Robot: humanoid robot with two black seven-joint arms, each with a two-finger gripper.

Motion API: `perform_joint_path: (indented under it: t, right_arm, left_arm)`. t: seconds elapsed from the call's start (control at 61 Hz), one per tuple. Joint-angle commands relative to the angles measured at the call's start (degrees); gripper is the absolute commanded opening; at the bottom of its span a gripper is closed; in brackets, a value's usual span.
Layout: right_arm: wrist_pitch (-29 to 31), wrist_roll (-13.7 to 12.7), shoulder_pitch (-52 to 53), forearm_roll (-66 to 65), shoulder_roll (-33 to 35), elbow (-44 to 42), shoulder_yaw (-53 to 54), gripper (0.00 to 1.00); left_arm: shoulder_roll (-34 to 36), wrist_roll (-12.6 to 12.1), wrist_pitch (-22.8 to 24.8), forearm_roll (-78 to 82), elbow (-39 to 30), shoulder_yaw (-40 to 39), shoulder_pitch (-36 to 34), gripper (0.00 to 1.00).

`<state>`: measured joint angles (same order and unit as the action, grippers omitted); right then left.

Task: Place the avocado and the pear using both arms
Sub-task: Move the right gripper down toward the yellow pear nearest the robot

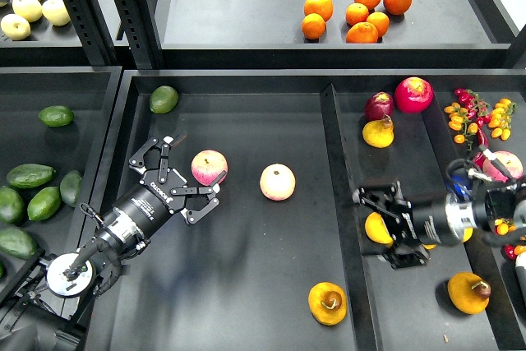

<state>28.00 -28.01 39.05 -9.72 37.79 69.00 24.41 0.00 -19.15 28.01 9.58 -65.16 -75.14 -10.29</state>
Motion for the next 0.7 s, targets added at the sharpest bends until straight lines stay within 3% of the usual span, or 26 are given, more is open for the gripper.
perform_joint_path:
  t: [0.0, 0.688]
  right_arm:
    - [0.0, 0.01, 0.67, -3.19, 0.62, -0.88, -3.67, 0.99]
    - [0.0, 0.01, 0.23, -10.41, -11.86, -12.05, -8.76, 0.99]
  left_arm:
    - [0.0, -0.01, -0.01, 0.0, 0.03, 0.0, 0.0, 0.99]
    - [0.0, -0.01, -0.01, 0.0, -0.32, 0.0, 0.0, 0.99]
